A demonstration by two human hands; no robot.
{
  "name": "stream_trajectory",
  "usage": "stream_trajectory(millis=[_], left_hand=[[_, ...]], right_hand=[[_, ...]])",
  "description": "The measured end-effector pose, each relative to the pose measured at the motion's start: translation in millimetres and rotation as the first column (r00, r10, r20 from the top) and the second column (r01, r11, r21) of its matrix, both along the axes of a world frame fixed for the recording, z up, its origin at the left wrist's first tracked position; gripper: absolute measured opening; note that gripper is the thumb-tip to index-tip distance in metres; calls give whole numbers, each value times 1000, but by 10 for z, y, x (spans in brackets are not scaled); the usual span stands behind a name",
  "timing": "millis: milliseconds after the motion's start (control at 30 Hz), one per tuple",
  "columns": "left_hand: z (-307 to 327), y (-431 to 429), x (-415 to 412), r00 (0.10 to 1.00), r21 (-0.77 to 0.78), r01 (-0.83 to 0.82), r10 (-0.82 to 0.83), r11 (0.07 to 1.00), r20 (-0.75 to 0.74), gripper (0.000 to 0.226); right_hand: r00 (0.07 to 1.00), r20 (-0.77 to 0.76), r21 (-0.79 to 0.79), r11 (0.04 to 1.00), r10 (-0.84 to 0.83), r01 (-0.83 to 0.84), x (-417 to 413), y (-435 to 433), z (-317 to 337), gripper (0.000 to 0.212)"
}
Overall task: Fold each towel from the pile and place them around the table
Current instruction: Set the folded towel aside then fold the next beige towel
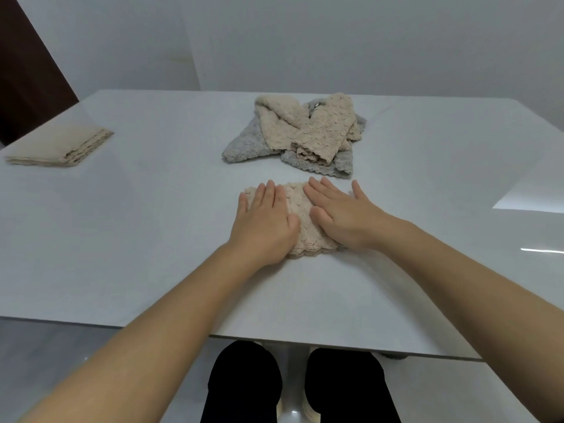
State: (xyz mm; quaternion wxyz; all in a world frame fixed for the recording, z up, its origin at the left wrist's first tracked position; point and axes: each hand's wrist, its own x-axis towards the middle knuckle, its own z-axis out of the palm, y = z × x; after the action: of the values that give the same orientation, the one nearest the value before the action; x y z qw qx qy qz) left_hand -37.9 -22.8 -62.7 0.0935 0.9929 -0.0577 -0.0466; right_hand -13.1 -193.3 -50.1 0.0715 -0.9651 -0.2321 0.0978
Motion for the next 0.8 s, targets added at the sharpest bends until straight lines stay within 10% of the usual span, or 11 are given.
stream_trajectory(millis=[367, 500, 700, 800], left_hand=[[-107, 149, 11, 998, -3, 25, -25, 1000, 55, 61], [-57, 212, -52, 996, -322, -11, 38, 947, 80, 62], [307, 521, -127, 839, -841, -484, 400, 241, -369, 43], [454, 606, -87, 769, -768, -626, 266, 131, -582, 17]], right_hand=[[999, 28, 107, 994, 32, -35, -53, 61, -178, 60], [995, -82, 350, 934, -50, 76, -74, 13, -67, 61], [854, -438, 729, 444, -281, 520, -135, -78, 143, 58], [768, -592, 703, 309, -245, 640, -117, -42, 198, 55]])
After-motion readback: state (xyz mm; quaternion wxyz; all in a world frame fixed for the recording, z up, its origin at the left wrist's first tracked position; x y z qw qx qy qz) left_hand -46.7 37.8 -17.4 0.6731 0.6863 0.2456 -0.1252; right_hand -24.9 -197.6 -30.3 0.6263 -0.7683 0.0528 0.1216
